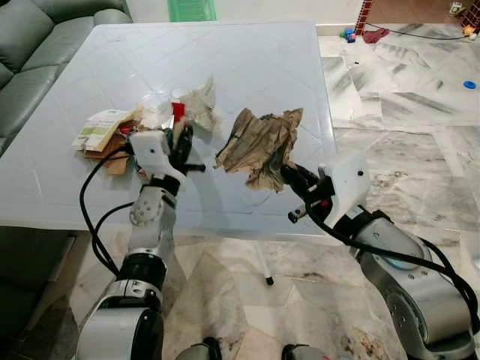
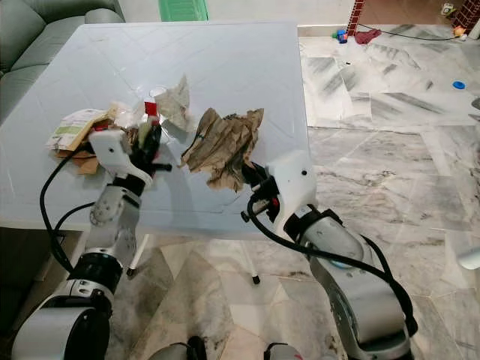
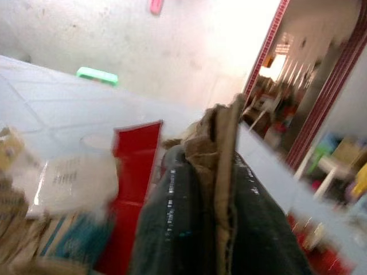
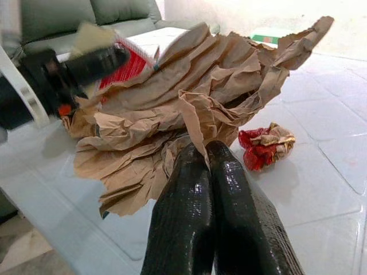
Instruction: Picking trash to rubbish bin
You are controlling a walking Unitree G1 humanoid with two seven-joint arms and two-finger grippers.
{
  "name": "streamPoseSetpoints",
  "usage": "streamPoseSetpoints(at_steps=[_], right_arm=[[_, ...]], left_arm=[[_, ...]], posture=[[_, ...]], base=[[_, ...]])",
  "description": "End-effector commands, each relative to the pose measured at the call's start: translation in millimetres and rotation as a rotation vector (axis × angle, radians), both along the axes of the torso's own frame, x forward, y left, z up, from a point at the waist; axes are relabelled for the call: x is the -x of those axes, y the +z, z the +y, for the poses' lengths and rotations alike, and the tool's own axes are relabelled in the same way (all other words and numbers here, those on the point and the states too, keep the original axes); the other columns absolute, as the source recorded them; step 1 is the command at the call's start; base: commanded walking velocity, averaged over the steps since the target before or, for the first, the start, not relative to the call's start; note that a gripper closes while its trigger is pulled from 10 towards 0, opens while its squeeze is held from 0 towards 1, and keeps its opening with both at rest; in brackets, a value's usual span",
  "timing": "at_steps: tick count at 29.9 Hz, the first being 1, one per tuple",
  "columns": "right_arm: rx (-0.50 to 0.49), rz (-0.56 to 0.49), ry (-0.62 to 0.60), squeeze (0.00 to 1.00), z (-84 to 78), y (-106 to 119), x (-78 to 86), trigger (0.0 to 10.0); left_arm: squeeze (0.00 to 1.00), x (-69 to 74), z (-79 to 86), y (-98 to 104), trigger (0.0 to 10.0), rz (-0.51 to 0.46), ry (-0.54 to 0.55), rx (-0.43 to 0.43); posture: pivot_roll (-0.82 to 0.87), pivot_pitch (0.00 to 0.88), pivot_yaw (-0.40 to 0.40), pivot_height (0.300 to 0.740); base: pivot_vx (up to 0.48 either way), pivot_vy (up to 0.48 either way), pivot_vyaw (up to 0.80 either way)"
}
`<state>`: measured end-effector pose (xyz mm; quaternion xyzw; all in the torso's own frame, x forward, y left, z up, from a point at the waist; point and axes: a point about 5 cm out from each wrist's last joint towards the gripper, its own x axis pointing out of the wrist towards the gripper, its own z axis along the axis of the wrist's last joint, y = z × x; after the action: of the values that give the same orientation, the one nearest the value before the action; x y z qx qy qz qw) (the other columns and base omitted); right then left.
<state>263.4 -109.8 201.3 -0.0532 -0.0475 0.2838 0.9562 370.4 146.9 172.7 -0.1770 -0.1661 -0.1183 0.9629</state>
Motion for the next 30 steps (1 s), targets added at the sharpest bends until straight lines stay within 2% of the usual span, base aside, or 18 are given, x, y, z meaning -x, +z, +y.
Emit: streamPoseSetpoints(at_steps=[1, 7, 8, 9, 11, 12, 15, 18, 19, 20, 25, 28, 29, 30], right_arm=[[-0.006, -0.009, -0.001, 0.0, 0.9, 1, -0.7, 10.0], [-0.016, -0.029, 0.007, 0.0, 6.1, 1, -7.7, 10.0], [-0.016, -0.029, 0.007, 0.0, 6.1, 1, -7.7, 10.0], [-0.02, -0.035, 0.005, 0.0, 7.1, 1, -9.9, 10.0], [-0.023, -0.041, 0.003, 0.0, 7.5, 0, -11.6, 10.0], [-0.023, -0.041, 0.003, 0.0, 7.5, 0, -11.6, 10.0], [-0.023, -0.052, -0.01, 0.0, 7.6, -1, -14.8, 10.0], [-0.023, -0.057, -0.029, 0.0, 6.2, -1, -17.8, 10.0], [-0.022, -0.06, -0.04, 0.0, 5.3, -2, -19.1, 10.0], [-0.024, -0.062, -0.054, 0.0, 4.2, -2, -20.7, 10.0], [-0.033, -0.099, -0.141, 0.0, -3.0, 1, -28.6, 10.0], [-0.052, -0.127, -0.248, 0.0, -13.9, 6, -34.3, 10.0], [-0.055, -0.135, -0.28, 0.0, -17.6, 7, -36.1, 10.0], [-0.053, -0.15, -0.321, 0.0, -22.9, 8, -37.3, 10.0]], left_arm=[[0.0, -1.0, 1.5, 10, 0.0, -0.025, -0.013, 0.031], [0.0, 11.2, 9.1, 34, 0.0, -0.098, -0.036, 0.083], [0.0, 11.2, 9.1, 34, 0.0, -0.098, -0.036, 0.083], [0.0, 20.0, 13.1, 41, 0.0, -0.124, -0.023, 0.067], [0.0, 27.5, 19.1, 45, 0.0, -0.133, 0.021, 0.039], [0.0, 27.5, 19.1, 45, 0.0, -0.133, 0.021, 0.039], [0.0, 45.4, 28.6, 38, 0.0, -0.1, 0.116, -0.094], [0.0, 55.2, 31.8, 20, 0.0, -0.018, 0.167, -0.124], [0.0, 58.7, 32.4, 14, 0.2, 0.016, 0.18, -0.126], [0.0, 62.3, 32.2, 9, 2.7, 0.038, 0.188, -0.124], [0.0, 75.7, 20.8, 1, 2.5, 0.09, 0.163, -0.08], [0.0, 80.5, 11.6, 2, 2.5, 0.099, 0.146, -0.088], [0.0, 80.8, 8.7, 1, 3.4, 0.103, 0.133, -0.087], [0.0, 82.1, 4.0, 1, 3.6, 0.104, 0.111, -0.094]], posture=[[-0.16, 0.115, 0.044, 0.74], [-0.11, 0.09, 0.049, 0.74], [-0.11, 0.09, 0.049, 0.74], [-0.1, 0.086, 0.05, 0.74], [-0.09, 0.081, 0.05, 0.74], [-0.09, 0.081, 0.05, 0.74], [-0.07, 0.073, 0.051, 0.74], [-0.06, 0.07, 0.051, 0.74], [-0.06, 0.07, 0.051, 0.74], [-0.05, 0.068, 0.051, 0.74], [-0.05, 0.064, 0.053, 0.74], [-0.05, 0.064, 0.053, 0.74], [-0.04, 0.061, 0.056, 0.74], [-0.04, 0.062, 0.061, 0.74]], base=[[0.0, 0.0, 0.0], [0.0, 0.0, 0.0], [0.0, 0.0, 0.0], [0.0, 0.0, 0.0], [0.0, 0.0, 0.0], [0.0, 0.0, 0.0], [0.0, 0.0, 0.0], [0.0, 0.0, 0.0], [0.0, 0.0, 0.0], [0.0, 0.0, 0.0], [0.0, 0.0, 0.0], [0.0, 0.0, 0.0], [0.0, 0.0, 0.0], [0.0, 0.0, 0.0]])
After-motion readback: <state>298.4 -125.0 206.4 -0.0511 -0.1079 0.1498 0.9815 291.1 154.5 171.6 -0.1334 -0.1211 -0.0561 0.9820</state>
